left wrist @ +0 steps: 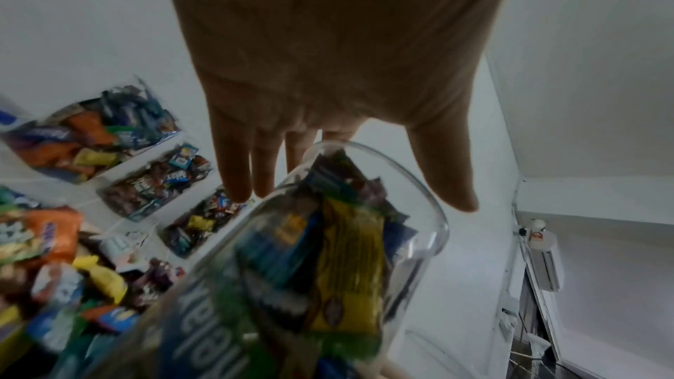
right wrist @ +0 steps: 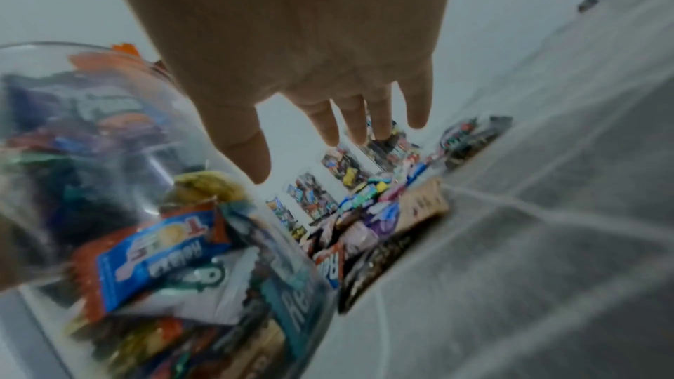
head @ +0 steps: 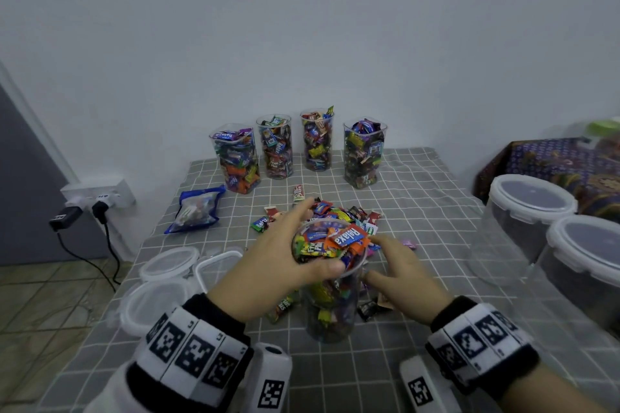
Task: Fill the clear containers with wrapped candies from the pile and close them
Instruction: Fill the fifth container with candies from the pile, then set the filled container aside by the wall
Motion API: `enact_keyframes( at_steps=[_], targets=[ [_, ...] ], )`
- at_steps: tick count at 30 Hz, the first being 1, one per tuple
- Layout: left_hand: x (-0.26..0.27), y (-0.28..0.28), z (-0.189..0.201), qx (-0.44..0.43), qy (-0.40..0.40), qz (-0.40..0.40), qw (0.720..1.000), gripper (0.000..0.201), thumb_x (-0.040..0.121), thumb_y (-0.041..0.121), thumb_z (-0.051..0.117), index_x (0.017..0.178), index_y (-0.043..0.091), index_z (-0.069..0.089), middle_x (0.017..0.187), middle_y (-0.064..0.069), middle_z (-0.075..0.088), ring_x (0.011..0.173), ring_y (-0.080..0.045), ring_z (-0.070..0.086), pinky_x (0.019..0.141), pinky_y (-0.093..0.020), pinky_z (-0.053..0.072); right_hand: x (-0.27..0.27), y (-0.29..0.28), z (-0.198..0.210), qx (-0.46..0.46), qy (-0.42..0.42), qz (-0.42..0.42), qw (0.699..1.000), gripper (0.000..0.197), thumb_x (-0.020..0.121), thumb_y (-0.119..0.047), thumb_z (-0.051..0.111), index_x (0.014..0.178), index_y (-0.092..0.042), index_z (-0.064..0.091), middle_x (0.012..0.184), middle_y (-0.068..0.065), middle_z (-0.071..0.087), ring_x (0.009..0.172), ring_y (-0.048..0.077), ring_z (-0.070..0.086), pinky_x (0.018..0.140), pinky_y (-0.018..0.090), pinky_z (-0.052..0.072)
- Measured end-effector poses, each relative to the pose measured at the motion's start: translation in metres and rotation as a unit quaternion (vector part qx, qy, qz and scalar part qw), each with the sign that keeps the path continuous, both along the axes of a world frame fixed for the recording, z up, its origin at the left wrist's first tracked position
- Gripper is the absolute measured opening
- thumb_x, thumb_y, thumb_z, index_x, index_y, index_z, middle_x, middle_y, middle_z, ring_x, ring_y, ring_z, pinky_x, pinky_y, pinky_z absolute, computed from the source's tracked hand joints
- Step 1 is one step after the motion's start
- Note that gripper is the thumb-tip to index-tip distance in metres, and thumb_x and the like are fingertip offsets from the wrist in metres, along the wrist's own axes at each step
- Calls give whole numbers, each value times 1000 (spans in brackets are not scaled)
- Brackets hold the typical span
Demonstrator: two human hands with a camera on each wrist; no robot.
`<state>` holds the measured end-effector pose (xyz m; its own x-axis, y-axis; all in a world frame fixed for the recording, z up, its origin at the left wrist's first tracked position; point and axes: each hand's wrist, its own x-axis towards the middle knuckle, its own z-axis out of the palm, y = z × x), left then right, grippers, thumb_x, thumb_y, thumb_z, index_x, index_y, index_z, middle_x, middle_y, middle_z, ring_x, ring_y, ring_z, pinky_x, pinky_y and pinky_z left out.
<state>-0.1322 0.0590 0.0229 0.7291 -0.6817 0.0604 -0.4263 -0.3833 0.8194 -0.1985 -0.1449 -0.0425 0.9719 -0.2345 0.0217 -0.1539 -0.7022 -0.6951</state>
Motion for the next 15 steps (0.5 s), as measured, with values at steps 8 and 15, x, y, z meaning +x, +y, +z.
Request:
enact_keyframes(
  at_steps=[8,15],
  targets=[
    [1,2,-14,-58,95,-20,994,132,32,72,81,143,47,13,128,33,41,115,8,52,101,-27,45,15,-17,-20,-160,103,-1,982,103,68,-79,27,149,-17,16,157,1,15,144,17,14,117,37,16],
    [-1,1,-19,-68,87,-2,994,85,41,53,84,114,54,39,115,35,54,109,10,55,92,-17,47,14,-21,-23,-199,210,25,957,80,93,-59,34,151,-16,-1,158,3,-12,145,18,-12,117,39,-1]
  ],
)
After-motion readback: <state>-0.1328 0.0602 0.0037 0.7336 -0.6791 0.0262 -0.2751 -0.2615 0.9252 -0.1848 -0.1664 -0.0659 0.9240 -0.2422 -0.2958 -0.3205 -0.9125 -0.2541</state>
